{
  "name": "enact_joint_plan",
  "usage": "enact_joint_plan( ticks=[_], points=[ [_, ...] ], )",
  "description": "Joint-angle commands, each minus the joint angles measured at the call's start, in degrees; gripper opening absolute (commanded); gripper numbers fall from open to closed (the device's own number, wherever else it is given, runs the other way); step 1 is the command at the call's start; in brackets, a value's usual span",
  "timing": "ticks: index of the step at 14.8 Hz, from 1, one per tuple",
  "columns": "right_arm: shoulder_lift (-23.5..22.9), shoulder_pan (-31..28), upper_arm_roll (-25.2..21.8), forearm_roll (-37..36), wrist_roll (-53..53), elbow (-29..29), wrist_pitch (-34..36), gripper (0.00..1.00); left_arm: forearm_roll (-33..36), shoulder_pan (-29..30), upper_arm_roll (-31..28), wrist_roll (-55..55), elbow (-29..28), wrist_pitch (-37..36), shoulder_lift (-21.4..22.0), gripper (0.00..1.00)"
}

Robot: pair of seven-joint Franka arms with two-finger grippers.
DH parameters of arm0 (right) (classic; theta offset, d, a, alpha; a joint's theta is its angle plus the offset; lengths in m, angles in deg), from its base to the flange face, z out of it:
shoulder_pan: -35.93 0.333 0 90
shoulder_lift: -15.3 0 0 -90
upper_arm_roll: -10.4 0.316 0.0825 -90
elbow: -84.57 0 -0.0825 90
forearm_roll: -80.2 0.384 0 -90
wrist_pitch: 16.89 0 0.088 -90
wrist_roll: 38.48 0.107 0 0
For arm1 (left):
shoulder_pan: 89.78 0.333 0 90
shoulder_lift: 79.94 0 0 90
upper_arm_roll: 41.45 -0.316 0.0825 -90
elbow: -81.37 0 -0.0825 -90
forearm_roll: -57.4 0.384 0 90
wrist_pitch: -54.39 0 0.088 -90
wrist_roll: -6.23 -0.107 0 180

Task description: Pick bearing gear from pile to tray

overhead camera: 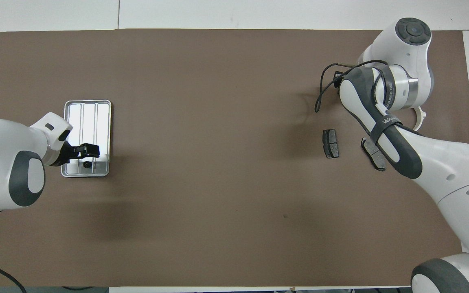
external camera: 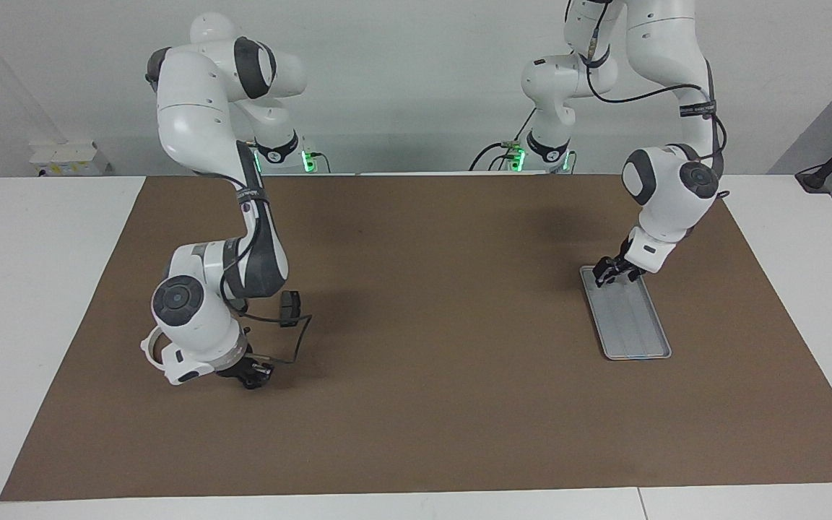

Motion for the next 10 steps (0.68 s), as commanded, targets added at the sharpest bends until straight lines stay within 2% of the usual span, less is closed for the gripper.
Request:
enact_joint_plan(
  ticks=[1,5,8,10],
  points=[
    [1.35,-0.55,0.27,-1.06,-1.16,-0.25,2.73,0.00,-0.67,-0.73,-0.21,0.98,8.02,-9.01,-0.31,1.00],
    [9.87,0.06,0.80,-1.86,-2.75,-1.13,13.79,0.00,-0.76,-4.50,-0.21,6.34,15.84,-19.20,0.04,1.00],
    [15.76,0.15,4.74,-1.24,-1.88,-5.33,26.18,0.00,-0.76,-8.45,-0.21,13.44,17.09,-19.93,0.04,1.00],
    [19.19,0.33,7.37,-0.98,1.00,-6.32,30.33,0.00,-0.76,-11.18,-0.21,17.93,17.09,-19.40,0.04,1.00]
  ],
)
